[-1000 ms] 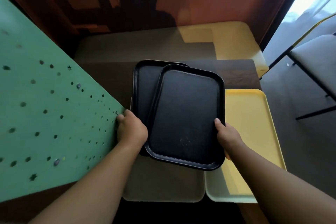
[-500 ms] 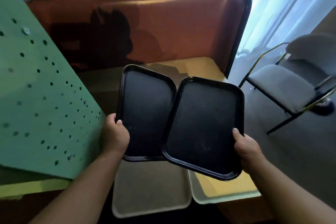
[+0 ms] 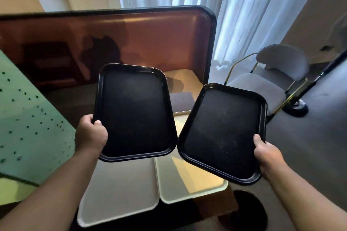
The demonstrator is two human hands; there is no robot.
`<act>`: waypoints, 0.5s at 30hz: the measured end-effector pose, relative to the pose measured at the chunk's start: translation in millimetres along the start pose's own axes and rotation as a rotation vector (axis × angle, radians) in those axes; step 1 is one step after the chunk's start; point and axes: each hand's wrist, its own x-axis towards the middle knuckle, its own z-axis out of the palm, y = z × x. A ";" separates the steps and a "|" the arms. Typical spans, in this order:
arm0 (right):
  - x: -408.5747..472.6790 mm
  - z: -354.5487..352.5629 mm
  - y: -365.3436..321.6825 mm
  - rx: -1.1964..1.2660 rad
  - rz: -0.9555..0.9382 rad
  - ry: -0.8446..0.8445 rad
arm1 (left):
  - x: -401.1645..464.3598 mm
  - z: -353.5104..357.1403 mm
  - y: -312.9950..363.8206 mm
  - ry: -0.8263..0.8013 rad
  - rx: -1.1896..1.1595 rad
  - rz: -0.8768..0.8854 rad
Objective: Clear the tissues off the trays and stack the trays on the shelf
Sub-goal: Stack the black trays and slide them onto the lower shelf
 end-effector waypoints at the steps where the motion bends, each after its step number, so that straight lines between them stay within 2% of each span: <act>1: -17.9 -0.7 -11.5 0.004 -0.002 -0.012 | -4.3 1.0 2.0 -0.010 -0.003 -0.005; 5: -37.8 -11.4 -26.9 -0.013 0.005 -0.042 | -24.7 1.9 10.9 -0.013 -0.006 0.010; 15: -30.2 -14.2 -29.7 -0.051 -0.065 -0.171 | -60.0 -30.8 25.6 0.117 0.060 0.113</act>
